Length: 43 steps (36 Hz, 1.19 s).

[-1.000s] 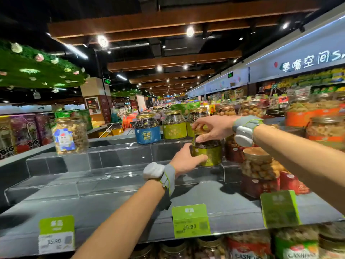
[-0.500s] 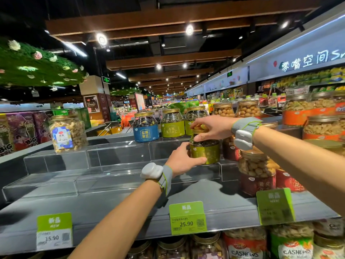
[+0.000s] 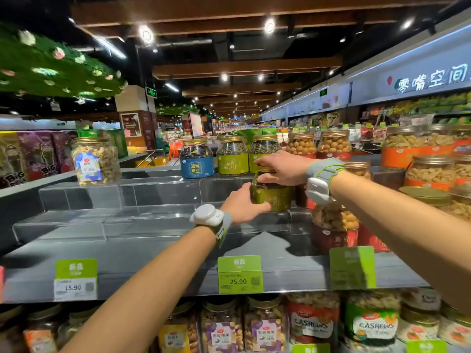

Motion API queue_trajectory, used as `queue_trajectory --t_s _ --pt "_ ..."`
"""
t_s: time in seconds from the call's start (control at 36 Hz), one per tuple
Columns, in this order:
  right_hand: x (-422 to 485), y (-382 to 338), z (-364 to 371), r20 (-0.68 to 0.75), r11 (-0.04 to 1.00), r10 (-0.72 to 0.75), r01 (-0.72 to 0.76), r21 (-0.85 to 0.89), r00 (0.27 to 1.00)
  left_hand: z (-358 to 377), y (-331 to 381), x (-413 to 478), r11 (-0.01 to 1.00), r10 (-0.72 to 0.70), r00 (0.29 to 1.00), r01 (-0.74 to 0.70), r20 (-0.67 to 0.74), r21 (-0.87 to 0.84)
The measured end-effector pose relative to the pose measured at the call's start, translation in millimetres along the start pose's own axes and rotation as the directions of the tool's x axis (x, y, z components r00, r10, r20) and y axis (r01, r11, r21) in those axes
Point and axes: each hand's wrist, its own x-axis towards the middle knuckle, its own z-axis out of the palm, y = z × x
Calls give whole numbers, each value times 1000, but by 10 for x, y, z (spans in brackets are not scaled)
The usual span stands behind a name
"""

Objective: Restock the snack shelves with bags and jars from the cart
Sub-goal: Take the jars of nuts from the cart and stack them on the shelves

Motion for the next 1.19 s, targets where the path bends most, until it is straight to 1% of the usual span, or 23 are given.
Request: queue_trajectory --t_s 0.06,0.11,0.17,0.25,0.33,0.39,0.44,0.56,0.61,0.67,0.69,0.72,0.78,0.81,0.89,0.92,0.94,0.97,1.0,1.03,1.06,1.14,1.19 --pt "-91 -44 8 -74 999 33 -30 36 997 -26 30 -57 1000 4 1000 -4 -10 29" --pt "-228 -117 -2 -226 983 71 -30 179 971 -69 56 -142 1000 16 998 -15 -63 20" --pt "-370 -187 -12 -384 953 142 -22 301 913 -134 76 -252 998 35 982 -44 -188 -47" --pt "-594 -325 -81 -540 906 241 13 424 807 -284 163 -407 966 33 918 -131 -396 -223" --pt "-871 -541 -110 -620 837 358 54 544 698 -420 303 -598 892 32 885 -234 -465 -386" --pt "-1115 -702 -25 -620 752 468 85 654 630 -406 392 -755 843 81 869 -322 -489 -432" --pt "-1404 -862 123 -588 668 584 81 740 559 -266 471 -918 815 169 869 -389 -465 -429" --pt "-2022 -1074 501 -518 609 690 -19 793 505 179 628 -1282 752 333 871 -477 -362 -455" --pt "-2425 -1119 726 -447 571 743 -122 812 499 496 700 -1451 756 397 887 -463 -237 -463" --pt "-2872 -1125 981 -343 497 813 -253 830 471 852 759 -1665 780 472 878 -460 -84 -424" --pt "-3178 -1122 1123 -295 458 847 -327 826 442 1089 816 -1803 786 516 857 -473 1 -397" --pt "-3360 -1123 1237 -248 436 859 -387 812 448 1249 818 -1883 804 536 840 -478 83 -353" --pt "-3893 -1132 1503 -136 362 897 -522 772 420 1673 903 -2147 816 572 780 -509 254 -273" --pt "-4208 -1160 1647 -67 296 921 -575 763 385 1902 962 -2314 806 593 734 -536 332 -252" --pt "-5084 -1217 2013 113 142 948 -712 688 298 2455 1172 -2812 767 632 583 -562 510 -308" --pt "-5278 -1224 2116 162 107 945 -737 668 284 2600 1179 -2925 770 627 556 -553 546 -320" --pt "-5572 -1272 2195 197 56 949 -746 663 247 2794 1276 -3101 764 625 517 -560 585 -321" --pt "-5713 -1282 2271 237 10 945 -743 670 226 2962 1263 -3176 770 611 507 -558 608 -309" --pt "-6103 -1316 2335 278 -83 949 -729 680 152 3211 1443 -3424 751 619 452 -579 642 -316" --pt "-6273 -1357 2388 305 -123 944 -726 676 125 3362 1491 -3546 761 594 431 -573 679 -303" --pt "-6302 -1418 2449 334 -154 936 -726 670 110 3437 1455 -3584 776 568 433 -566 699 -280" --pt "-6877 -1481 2714 394 -265 919 -721 640 12 3864 1677 -3963 783 548 399 -554 735 -282" --pt "-7229 -1488 2946 447 -363 892 -690 626 -64 4041 1819 -4217 785 529 347 -548 774 -290"
